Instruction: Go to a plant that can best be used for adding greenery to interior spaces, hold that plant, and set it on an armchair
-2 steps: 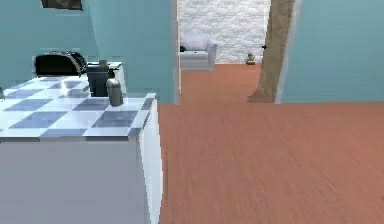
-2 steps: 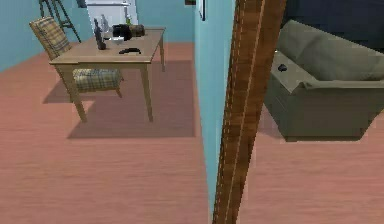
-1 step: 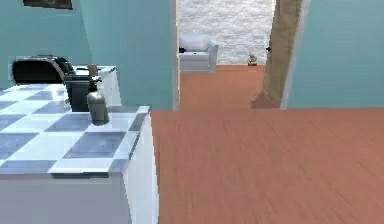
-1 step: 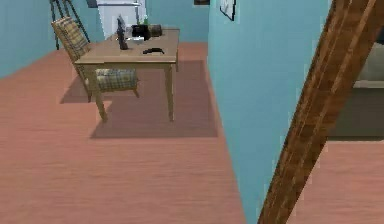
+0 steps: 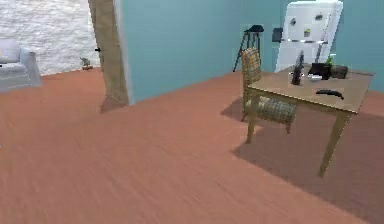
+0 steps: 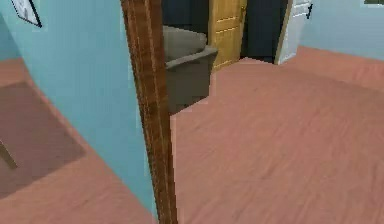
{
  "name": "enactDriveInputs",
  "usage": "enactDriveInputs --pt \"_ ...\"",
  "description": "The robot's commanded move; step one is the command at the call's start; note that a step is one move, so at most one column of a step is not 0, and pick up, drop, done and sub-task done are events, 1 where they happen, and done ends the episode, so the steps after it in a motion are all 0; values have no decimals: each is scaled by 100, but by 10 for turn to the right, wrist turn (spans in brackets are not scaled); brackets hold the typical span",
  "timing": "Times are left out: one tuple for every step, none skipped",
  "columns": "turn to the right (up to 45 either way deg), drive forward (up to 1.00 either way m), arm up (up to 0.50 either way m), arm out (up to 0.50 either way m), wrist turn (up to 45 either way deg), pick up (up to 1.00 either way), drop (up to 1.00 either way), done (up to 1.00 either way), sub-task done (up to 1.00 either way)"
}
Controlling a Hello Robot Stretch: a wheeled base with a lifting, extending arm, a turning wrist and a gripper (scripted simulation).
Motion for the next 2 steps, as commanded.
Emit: enactDriveInputs --pt "450 0 0 0 0 0 0 0 0" --pt "450 0 0 0 0 0 0 0 0"
